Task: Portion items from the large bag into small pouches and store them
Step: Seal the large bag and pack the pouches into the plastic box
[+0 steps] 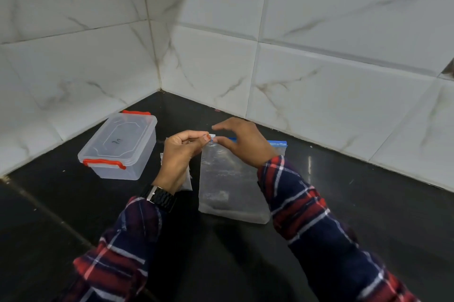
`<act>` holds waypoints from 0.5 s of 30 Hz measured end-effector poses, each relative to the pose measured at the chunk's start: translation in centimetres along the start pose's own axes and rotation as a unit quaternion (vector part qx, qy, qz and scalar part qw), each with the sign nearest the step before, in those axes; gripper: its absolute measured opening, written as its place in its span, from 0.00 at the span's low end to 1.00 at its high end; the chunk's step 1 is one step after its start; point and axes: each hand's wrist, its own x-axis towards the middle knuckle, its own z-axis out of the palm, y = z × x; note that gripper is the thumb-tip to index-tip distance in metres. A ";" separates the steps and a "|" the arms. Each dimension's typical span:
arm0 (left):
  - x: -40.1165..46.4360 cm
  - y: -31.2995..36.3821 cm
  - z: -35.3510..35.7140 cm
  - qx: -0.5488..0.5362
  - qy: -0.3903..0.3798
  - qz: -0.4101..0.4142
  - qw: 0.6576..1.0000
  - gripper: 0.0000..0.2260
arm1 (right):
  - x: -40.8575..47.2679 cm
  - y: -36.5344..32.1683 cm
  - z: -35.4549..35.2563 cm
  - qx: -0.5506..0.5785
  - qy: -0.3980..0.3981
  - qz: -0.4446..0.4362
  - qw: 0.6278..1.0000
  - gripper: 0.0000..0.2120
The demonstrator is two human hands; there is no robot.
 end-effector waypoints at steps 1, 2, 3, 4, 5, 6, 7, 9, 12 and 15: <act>-0.1 0.2 0.0 -0.005 0.002 0.004 1.000 0.05 | 0.4 -0.3 0.0 0.018 -0.018 0.002 1.000 0.11; -0.2 0.3 -0.1 -0.008 0.008 0.005 1.000 0.04 | 0.8 -0.6 0.1 0.029 -0.032 -0.002 0.999 0.08; -0.2 0.4 -0.1 -0.010 0.015 0.005 1.000 0.03 | 1.1 -0.7 0.1 0.033 -0.042 -0.005 0.999 0.07; -0.2 0.5 -0.2 -0.010 0.023 0.005 1.000 0.02 | 1.3 -0.8 0.2 0.035 -0.052 -0.007 0.998 0.07; -0.2 0.6 -0.2 -0.011 0.030 0.006 0.999 0.02 | 1.4 -0.9 0.2 0.037 -0.060 -0.007 0.997 0.07; -0.2 0.6 -0.3 -0.012 0.033 0.008 0.999 0.02 | 1.4 -1.0 0.3 0.038 -0.062 -0.009 0.997 0.06; -0.2 0.6 -0.3 -0.011 0.036 0.012 0.999 0.02 | 1.4 -1.2 0.4 0.035 -0.059 -0.010 0.998 0.06; -0.2 0.6 -0.3 -0.011 0.040 0.019 0.999 0.04 | 1.5 -1.4 0.6 0.013 -0.046 -0.010 0.999 0.05; -0.1 0.6 -0.6 -0.003 0.054 0.024 0.998 0.05 | 1.6 -1.7 0.4 -0.063 -0.041 -0.014 0.997 0.05; 0.6 0.3 -1.8 0.020 0.073 0.015 0.997 0.03 | 1.4 -1.5 -0.2 -0.107 -0.046 -0.004 0.993 0.06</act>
